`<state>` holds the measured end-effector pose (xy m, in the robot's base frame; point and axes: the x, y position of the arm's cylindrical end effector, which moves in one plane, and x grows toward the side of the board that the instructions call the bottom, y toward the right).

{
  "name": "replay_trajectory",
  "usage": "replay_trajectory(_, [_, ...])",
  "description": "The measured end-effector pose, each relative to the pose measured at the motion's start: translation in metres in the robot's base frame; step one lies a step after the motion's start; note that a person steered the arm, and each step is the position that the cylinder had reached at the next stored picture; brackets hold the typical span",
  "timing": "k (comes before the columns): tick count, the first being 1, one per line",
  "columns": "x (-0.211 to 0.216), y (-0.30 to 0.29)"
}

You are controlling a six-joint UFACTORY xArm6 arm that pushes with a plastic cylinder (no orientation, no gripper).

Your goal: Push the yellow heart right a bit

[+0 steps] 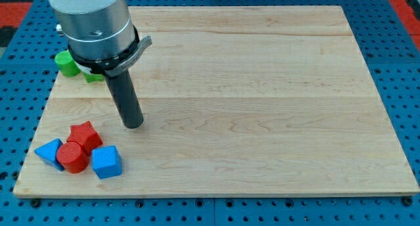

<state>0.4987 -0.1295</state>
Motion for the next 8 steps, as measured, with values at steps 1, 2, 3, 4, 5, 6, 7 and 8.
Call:
replay_trajectory(1, [0.000, -0.013])
replay_trajectory(2, [0.001, -0.039])
replay_trajectory(3, [-0.015, -0.066])
replay_trajectory(4, [-0.053, -0.080])
replay_trajectory(5, [-0.061, -0.075])
replay_trajectory(6, [-0.062, -0.087])
replay_trajectory(7, [-0.081, -0.097])
replay_trajectory(8, [-0.085, -0.067])
